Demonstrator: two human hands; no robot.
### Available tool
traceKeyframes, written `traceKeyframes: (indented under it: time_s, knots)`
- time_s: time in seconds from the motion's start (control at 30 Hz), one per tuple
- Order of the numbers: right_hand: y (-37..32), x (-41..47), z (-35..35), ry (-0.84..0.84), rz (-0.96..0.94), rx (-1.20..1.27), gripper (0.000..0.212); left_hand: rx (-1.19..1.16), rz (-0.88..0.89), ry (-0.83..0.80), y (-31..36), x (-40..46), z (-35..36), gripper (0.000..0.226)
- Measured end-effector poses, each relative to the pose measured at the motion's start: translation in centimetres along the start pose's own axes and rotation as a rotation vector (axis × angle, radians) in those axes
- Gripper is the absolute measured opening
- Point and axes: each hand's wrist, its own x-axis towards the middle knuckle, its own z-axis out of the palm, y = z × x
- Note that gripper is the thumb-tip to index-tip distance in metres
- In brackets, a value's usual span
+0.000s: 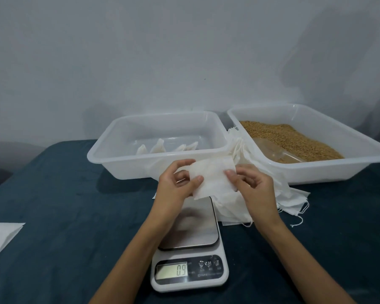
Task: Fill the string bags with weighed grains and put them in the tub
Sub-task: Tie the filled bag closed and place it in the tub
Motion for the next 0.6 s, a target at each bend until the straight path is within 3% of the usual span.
traceKeyframes:
  time_s: [0.13,0.3,0.47,0.6]
  knots:
    - [0.48,-0.1,-0.11,0.035,-0.048,-0.141,0.007,0.084,0.06,0.053,-0.36,0.34,-0.02,0.033]
    - [0.18,-0.35,0.34,-0.1,-0.003,-0.032,0.01,0.114,0.131,0.006,-0.7,0.33,-0.05,0.037]
    - [-0.05,-0.33,0.21,-0.071,-0.001,0.012,0.011,0.046,0.119,0.103,-0.63,0.55,-0.33,0.004]
    - [-0.45,-0.35,0.07,-0.163,0.017,0.044,0.012,0.044,0.122,0.094,-0.62,0.56,-0.32,0.01]
